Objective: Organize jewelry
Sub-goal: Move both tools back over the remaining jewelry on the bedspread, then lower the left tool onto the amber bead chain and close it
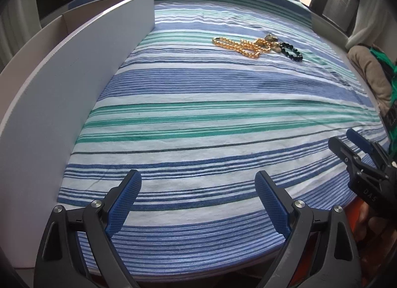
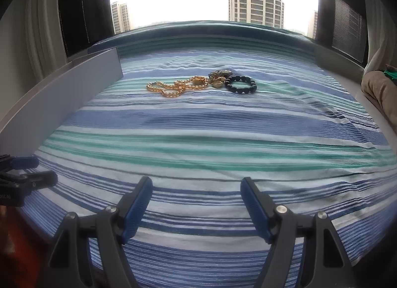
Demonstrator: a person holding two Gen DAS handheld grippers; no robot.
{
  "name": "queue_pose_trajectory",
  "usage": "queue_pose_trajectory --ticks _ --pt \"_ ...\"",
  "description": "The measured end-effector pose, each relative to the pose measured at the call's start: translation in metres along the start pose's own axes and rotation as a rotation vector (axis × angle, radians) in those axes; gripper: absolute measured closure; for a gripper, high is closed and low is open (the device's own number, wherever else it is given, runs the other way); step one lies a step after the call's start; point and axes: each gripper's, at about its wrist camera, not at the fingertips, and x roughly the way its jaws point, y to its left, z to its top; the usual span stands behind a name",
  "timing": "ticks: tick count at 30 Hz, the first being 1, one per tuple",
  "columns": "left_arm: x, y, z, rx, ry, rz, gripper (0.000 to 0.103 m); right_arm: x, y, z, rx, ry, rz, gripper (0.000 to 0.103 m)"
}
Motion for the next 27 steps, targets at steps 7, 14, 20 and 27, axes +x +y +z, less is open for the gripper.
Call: queue_pose_trajectory --ticks 7,14,20,27 --pt "0.002 -0.005 0.005 0.002 0.014 -0.003 0.01 -0.003 -0.003 0.0 0.01 -0.016 0.008 0.028" --pt "-0.002 -0.015 0.012 0.029 0.007 0.002 0.01 -0.007 -0.01 -0.002 0.024 -0.037 0.003 0.028" --pt "-0.008 -0.016 0.025 0.045 0.014 -0.002 0.01 -0.009 -0.017 -0.006 0.045 -0.041 0.01 0.028" --pt "-0.03 -0.017 0.066 0.045 0.003 -0.074 0.009 -0.012 -0.022 -0.007 0.07 -0.051 0.025 0.028"
